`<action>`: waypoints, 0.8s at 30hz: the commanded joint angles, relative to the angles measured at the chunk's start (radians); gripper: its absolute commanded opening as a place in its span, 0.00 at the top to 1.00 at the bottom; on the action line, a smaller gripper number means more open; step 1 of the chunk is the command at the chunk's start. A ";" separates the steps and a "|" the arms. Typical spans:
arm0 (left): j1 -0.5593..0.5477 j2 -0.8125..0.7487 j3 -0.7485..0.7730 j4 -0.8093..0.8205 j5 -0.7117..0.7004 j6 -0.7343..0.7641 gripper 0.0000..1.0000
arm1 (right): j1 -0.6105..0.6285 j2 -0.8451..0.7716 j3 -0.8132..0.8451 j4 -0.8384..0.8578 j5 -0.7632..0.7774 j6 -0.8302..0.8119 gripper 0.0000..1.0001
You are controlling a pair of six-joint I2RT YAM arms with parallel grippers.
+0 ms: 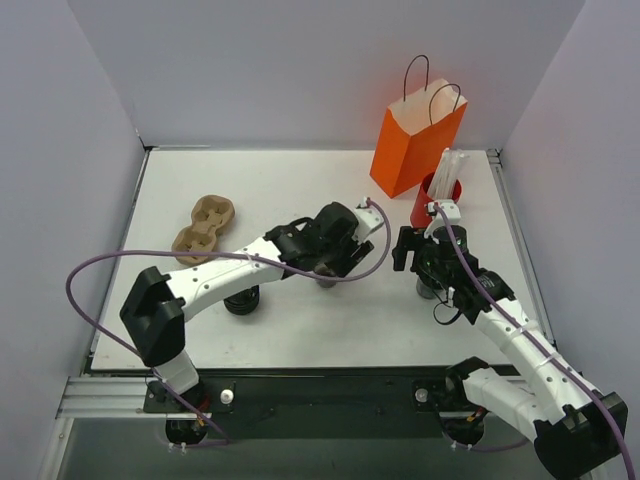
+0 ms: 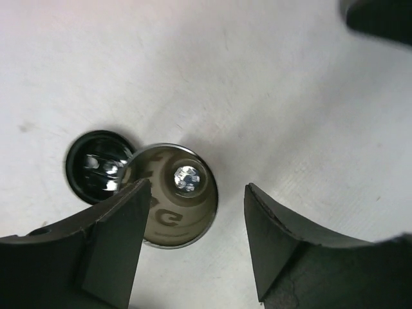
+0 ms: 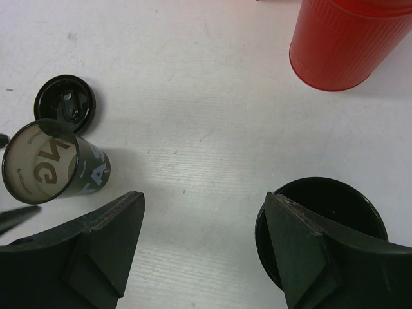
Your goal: Pack the takeout coffee
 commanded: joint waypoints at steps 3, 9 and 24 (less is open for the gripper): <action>0.205 -0.093 0.109 -0.084 -0.091 -0.092 0.32 | -0.006 0.000 0.022 0.020 -0.034 0.007 0.24; 0.376 0.003 0.096 -0.103 -0.094 -0.152 0.34 | -0.004 -0.004 0.024 0.020 -0.082 0.012 0.24; 0.394 0.256 0.035 0.058 0.047 -0.227 0.41 | -0.003 0.011 0.042 0.018 -0.094 -0.002 0.26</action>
